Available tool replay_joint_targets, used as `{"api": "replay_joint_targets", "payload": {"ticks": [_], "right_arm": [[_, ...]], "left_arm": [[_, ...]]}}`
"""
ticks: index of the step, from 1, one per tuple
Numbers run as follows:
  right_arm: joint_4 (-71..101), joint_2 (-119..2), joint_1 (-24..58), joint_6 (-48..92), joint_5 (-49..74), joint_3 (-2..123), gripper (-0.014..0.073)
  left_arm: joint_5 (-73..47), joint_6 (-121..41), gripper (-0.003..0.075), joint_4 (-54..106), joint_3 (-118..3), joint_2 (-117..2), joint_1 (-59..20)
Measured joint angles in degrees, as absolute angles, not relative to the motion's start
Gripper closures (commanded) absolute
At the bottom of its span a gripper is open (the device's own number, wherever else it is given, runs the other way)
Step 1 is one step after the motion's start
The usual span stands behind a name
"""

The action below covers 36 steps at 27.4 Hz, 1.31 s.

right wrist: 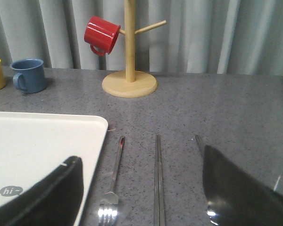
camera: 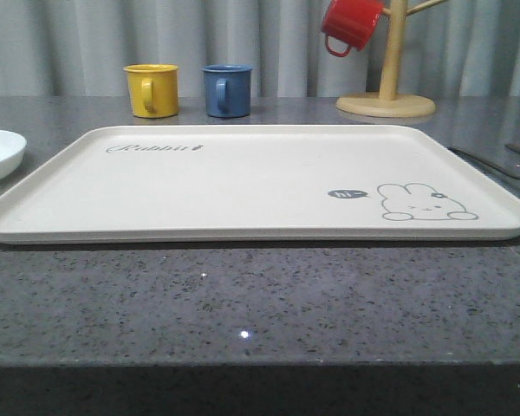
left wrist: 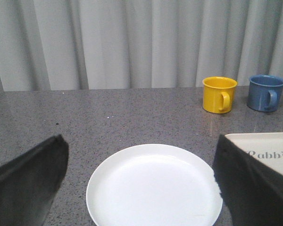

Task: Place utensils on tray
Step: 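Grasp the rim of the white plate with the left gripper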

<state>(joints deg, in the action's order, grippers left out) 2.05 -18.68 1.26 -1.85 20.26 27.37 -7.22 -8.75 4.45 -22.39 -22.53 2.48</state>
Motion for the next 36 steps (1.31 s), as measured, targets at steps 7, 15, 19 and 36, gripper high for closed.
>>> {"api": "replay_joint_targets", "payload": {"ticks": [7, 15, 19, 36], "right_arm": [[2.0, -18.7, 1.3, -1.9, 20.3, 27.4, 0.0012], [2.0, -18.7, 1.3, -1.9, 20.3, 27.4, 0.0012], [2.0, -18.7, 1.3, -1.9, 20.3, 27.4, 0.0012], [2.0, -18.7, 1.3, -1.9, 20.3, 27.4, 0.0012]], "left_arm": [[-7.8, -8.8, 0.008, 5.1, -25.0, -25.8, 2.5], [-26.3, -15.3, 0.008, 4.1, -42.3, -45.8, -5.0], [-39.9, -17.3, 0.008, 2.2, -50.9, -57.6, -8.9], [-52.2, -17.8, 0.0393, -1.5, -60.3, -84.9, -10.7]]}}
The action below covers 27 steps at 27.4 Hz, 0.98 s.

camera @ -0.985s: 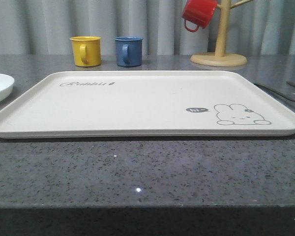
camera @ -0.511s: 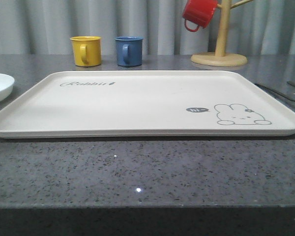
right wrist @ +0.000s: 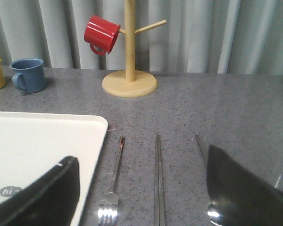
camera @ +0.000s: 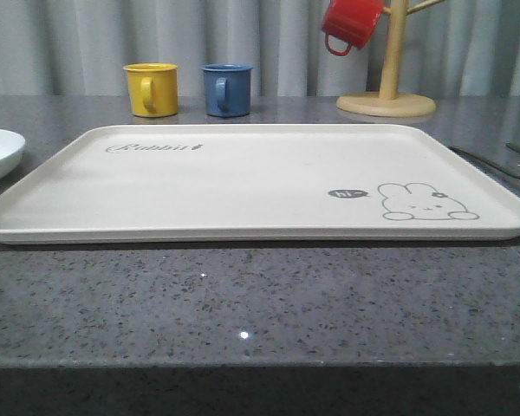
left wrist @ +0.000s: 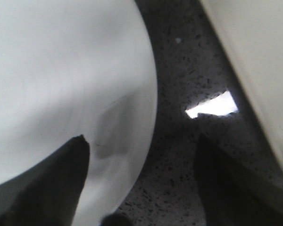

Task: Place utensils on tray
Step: 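Grasp the rim of the white plate with the left gripper, then lift the plate and lower it onto the tray's near-left area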

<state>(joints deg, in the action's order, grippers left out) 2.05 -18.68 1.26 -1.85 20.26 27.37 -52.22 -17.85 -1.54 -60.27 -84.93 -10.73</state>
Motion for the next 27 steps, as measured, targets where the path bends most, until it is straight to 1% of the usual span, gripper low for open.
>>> {"api": "replay_joint_targets", "payload": {"ticks": [4, 8, 9, 14, 19, 22, 27], "right_arm": [[2.0, -18.7, 1.3, -1.9, 20.3, 27.4, 0.0012], [2.0, -18.7, 1.3, -1.9, 20.3, 27.4, 0.0012], [2.0, -18.7, 1.3, -1.9, 20.3, 27.4, 0.0012], [2.0, -18.7, 1.3, -1.9, 20.3, 27.4, 0.0012], [2.0, -18.7, 1.3, -1.9, 20.3, 27.4, 0.0012], [2.0, -18.7, 1.3, -1.9, 20.3, 27.4, 0.0012], [2.0, -18.7, 1.3, -1.9, 20.3, 27.4, 0.0012]], "left_arm": [[-52.4, -17.8, 0.0517, -1.5, -60.3, -85.4, -10.7], [-52.4, -17.8, 0.0712, -2.3, -60.4, -85.4, -10.7], [-52.4, -18.0, 0.0736, -2.6, -60.4, -85.4, -10.7], [-52.8, -18.2, 0.0738, -5.0, -61.1, -85.4, -10.7], [-57.7, -18.3, 0.0738, -7.6, -66.8, -84.3, -13.3], [-59.4, -18.2, 0.0738, -7.8, -73.1, -82.8, -17.2], [-61.8, -18.1, 0.0738, -8.0, -82.4, -83.2, -27.1]]}}
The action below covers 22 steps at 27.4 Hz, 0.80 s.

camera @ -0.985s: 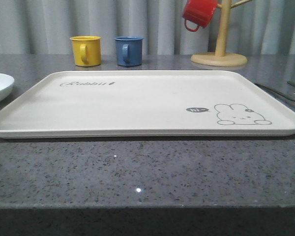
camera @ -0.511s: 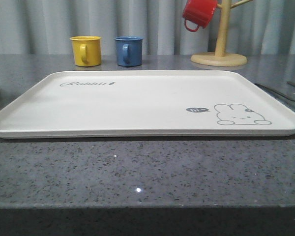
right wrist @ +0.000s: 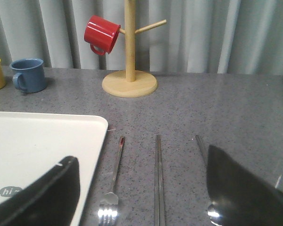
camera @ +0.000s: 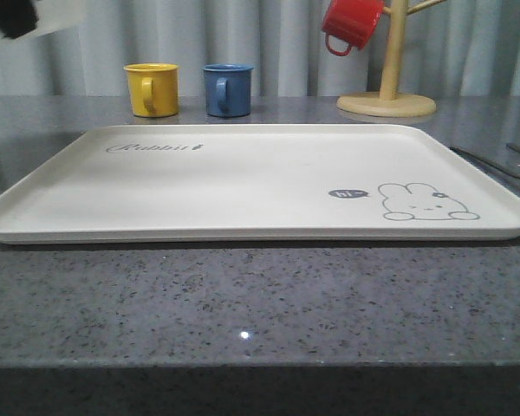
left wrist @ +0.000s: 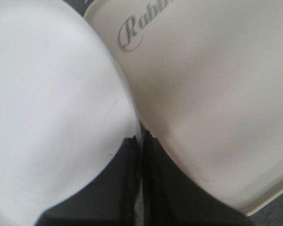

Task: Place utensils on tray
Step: 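Lift the plate and lower it onto the tray's near-left area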

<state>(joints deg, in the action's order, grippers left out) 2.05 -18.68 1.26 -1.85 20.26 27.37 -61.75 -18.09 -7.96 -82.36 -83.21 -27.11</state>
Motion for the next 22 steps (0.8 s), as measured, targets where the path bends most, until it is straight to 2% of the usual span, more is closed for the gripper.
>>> {"api": "replay_joint_targets", "payload": {"ticks": [9, 20, 22], "right_arm": [[2.0, -18.7, 1.3, -1.9, 20.3, 27.4, 0.0012], [2.0, -18.7, 1.3, -1.9, 20.3, 27.4, 0.0012], [2.0, -18.7, 1.3, -1.9, 20.3, 27.4, 0.0012]], "left_arm": [[-62.3, -16.6, 0.0738, -7.4, -87.2, -93.0, -41.2], [-64.0, -16.5, 0.0734, -4.2, -87.2, -102.0, -42.2], [-64.0, -16.5, 0.069, -3.6, -87.3, -102.5, -42.2]]}}
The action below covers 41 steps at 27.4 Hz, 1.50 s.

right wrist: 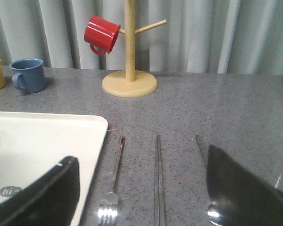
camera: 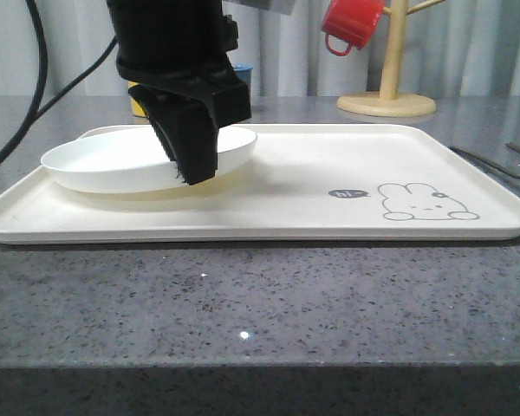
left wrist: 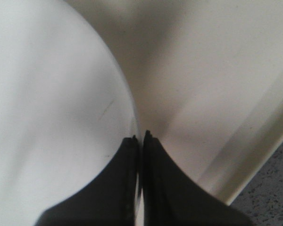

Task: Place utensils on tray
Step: 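Lift the plate and lower it onto the tray's near-left area, then open the left gripper and withdraw it from the plate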

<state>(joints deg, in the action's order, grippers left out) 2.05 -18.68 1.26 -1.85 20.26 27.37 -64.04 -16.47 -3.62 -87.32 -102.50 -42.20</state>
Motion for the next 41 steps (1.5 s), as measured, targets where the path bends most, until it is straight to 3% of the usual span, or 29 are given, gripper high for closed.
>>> {"api": "replay_joint_targets", "payload": {"ticks": [5, 8, 15, 23, 32, 41], "right_arm": [[2.0, -18.7, 1.3, -1.9, 20.3, 27.4, 0.0012], [2.0, -18.7, 1.3, -1.9, 20.3, 27.4, 0.0012], [2.0, -18.7, 1.3, -1.9, 20.3, 27.4, 0.0012], [2.0, -18.7, 1.3, -1.9, 20.3, 27.4, 0.0012], [2.0, -18.7, 1.3, -1.9, 20.3, 27.4, 0.0012], [2.0, -18.7, 1.3, -1.9, 20.3, 27.4, 0.0012]], "left_arm": [[-65.1, -16.5, 0.0409, -2.2, -87.5, -102.8, -42.2], [-65.5, -16.5, 0.0326, -1.9, -87.7, -102.9, -42.2], [-70.4, -16.5, 0.0362, -1.9, -95.0, -102.9, -42.2], [-71.1, -16.5, 0.0738, -4.3, -99.2, -100.8, -40.7], [-71.2, -13.8, 0.0738, -4.9, -96.3, -92.2, -27.1], [-62.2, -12.1, 0.0738, 0.0, -77.0, -77.0, -9.2]]}}
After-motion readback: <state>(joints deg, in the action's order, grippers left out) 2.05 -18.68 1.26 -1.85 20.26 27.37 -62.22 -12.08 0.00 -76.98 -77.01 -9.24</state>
